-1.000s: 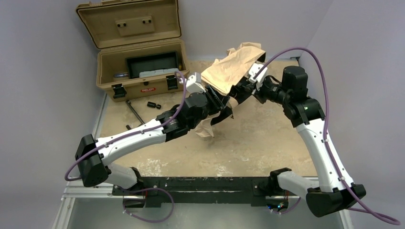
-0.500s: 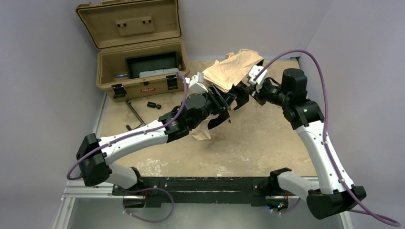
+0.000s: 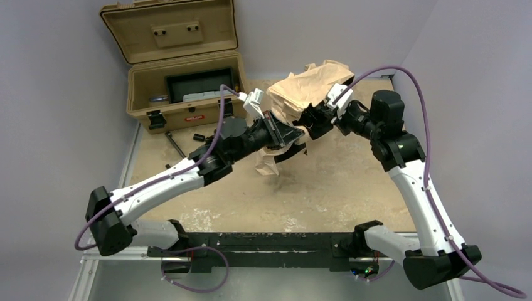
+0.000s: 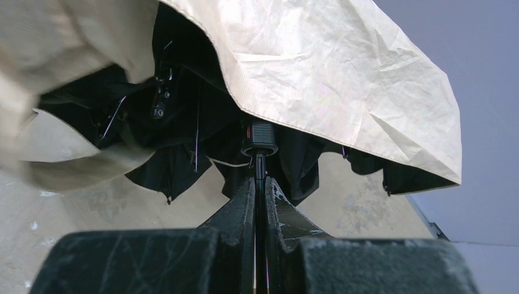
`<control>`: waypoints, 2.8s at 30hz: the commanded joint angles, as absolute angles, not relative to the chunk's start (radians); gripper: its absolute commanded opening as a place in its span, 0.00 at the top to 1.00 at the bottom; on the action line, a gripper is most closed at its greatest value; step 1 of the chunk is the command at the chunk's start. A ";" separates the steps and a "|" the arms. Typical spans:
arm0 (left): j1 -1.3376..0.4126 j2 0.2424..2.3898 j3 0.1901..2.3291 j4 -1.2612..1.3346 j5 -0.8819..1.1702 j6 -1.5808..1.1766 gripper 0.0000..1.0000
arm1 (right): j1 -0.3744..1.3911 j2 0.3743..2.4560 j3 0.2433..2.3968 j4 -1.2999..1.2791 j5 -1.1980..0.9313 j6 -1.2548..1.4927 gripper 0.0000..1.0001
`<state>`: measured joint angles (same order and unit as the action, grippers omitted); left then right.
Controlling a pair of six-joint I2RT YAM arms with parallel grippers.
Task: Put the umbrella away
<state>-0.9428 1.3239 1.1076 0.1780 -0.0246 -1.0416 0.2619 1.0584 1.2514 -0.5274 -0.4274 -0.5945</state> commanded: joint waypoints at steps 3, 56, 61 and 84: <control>-0.882 1.144 1.157 0.066 0.431 -0.949 1.00 | 0.264 1.050 1.294 -0.378 -0.413 -0.592 1.00; -0.676 0.757 1.236 -0.976 0.331 -0.273 0.36 | 0.265 1.080 1.399 -0.677 -0.612 -0.827 1.00; -0.677 0.636 1.086 -0.837 0.350 -0.308 0.24 | 0.265 1.085 1.417 -0.696 -0.671 -0.824 1.00; -0.676 0.574 0.872 -0.533 0.541 -0.511 0.24 | 0.265 1.092 1.468 -0.774 -0.788 -0.822 1.00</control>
